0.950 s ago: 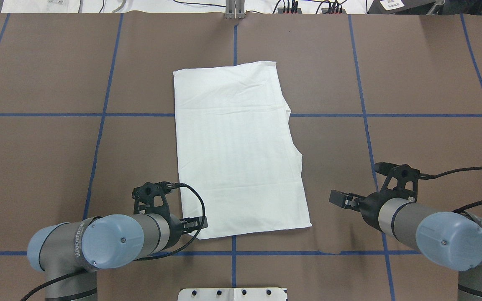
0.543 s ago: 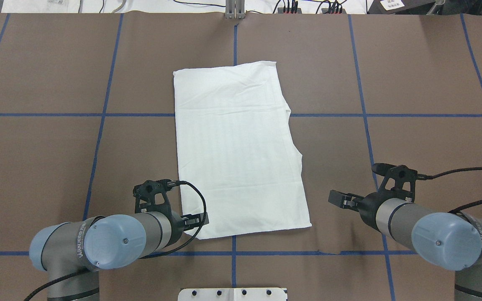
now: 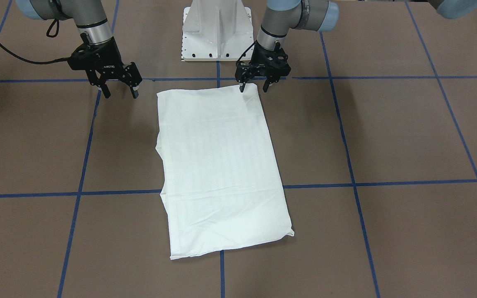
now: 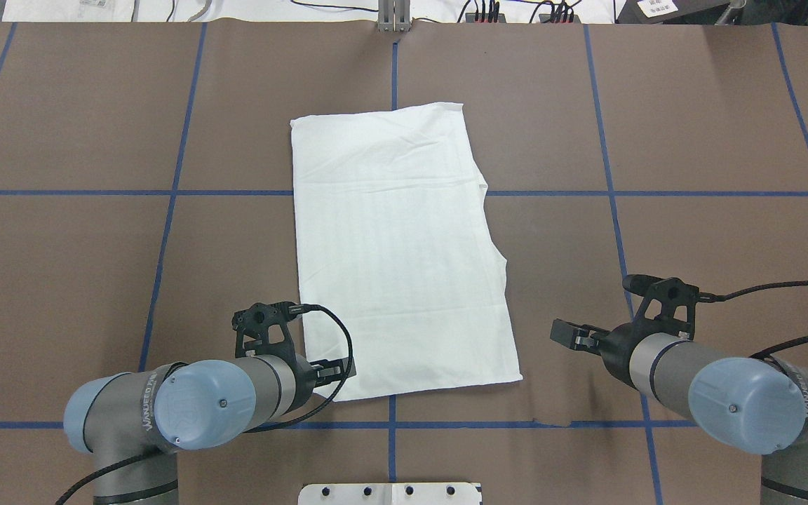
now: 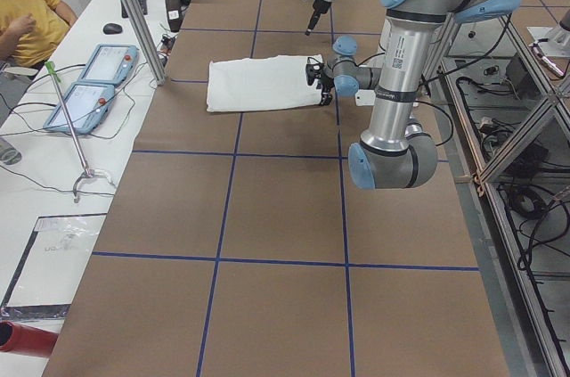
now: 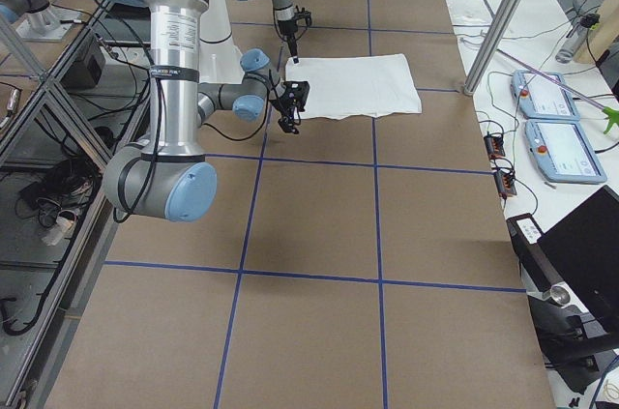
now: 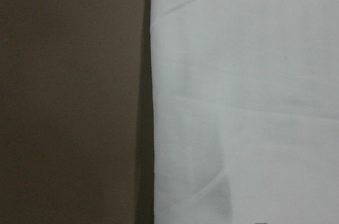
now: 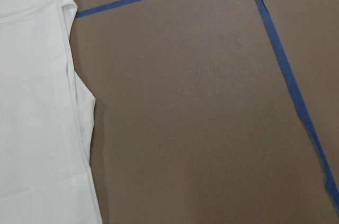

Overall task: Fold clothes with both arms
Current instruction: 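Lower both grippers to the shirt edge nearest the robot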

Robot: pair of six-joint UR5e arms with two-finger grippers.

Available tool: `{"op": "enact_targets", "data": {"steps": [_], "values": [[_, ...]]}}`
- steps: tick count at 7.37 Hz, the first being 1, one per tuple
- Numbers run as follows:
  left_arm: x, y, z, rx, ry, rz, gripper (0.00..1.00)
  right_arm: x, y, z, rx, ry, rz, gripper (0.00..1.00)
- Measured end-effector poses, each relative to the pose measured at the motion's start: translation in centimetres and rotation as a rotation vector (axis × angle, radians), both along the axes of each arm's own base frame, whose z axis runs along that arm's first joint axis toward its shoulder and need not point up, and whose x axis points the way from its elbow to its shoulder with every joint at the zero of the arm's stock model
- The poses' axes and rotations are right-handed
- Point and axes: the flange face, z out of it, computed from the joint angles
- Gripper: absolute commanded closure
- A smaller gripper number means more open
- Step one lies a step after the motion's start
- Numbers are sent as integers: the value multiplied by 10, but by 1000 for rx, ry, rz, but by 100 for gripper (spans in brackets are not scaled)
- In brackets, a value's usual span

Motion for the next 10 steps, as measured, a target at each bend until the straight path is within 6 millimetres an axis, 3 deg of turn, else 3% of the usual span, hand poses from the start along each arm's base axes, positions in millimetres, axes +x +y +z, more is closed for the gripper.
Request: {"op": "enact_targets", "data": {"steps": [2,5,6,7,10], "values": [[5,-1,1,-1,4,-1,55,0,0,0,0,0,1,0],[4,-1,-2,-4,10,1,55,-1,2,0,1,0,-2,0],[3,-1,-3,-4,11,1,69,-3,4,0,6,1,-1,0],[2,-1,-3,-4,11,1,100,-4,6,-1,5,-1,1,4],[1,-2,-3,-5,9,-1,100,-26,25,-14,-89,-82,95,5]]}}
